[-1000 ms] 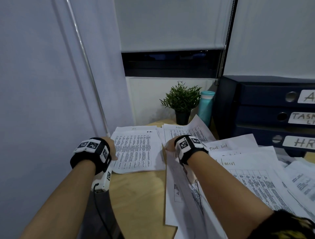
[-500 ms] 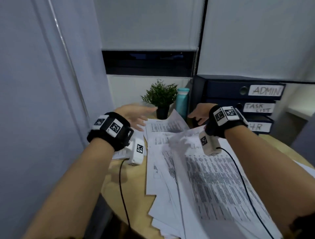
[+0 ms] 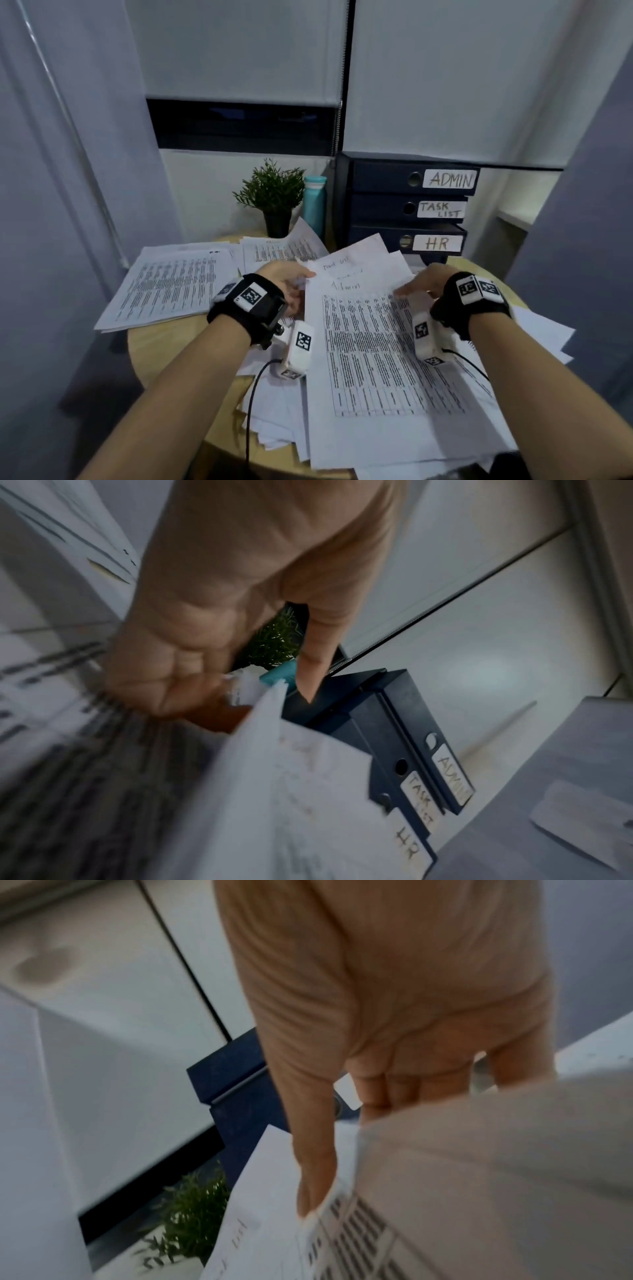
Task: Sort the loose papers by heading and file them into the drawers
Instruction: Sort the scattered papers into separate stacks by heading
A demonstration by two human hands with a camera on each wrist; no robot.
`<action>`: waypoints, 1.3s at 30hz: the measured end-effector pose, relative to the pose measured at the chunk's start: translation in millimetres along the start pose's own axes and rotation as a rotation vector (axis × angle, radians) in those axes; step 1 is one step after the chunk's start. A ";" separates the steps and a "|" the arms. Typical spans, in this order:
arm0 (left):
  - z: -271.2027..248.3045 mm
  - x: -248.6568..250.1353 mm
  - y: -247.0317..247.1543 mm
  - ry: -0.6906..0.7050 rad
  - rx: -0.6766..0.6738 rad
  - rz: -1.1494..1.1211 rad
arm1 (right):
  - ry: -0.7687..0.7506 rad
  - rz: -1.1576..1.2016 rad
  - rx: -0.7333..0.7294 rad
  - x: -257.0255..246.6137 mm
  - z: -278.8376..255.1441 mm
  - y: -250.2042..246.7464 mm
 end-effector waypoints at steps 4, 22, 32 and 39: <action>2.5 -3.6 5.5 0.013 -0.047 0.013 | -0.028 0.144 0.064 -1.4 12.5 -4.3; -20.3 39.4 8.9 0.367 -0.359 -0.294 | -0.177 1.156 0.211 16.7 15.8 -16.8; -4.8 64.2 -38.1 0.553 -0.186 -0.428 | -0.183 1.481 0.119 46.5 7.1 -19.7; 5.8 66.7 -34.6 0.589 -0.089 -0.519 | -0.258 1.471 0.005 27.3 3.2 -17.8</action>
Point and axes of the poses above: each hand's wrist, its own z-axis towards the middle knuckle, its own y-axis out of the palm, x = y × z, the point moved 7 cm from there along z, towards the middle knuckle, and after that the axes turned 9 degrees about x, right-handed, at the moved point
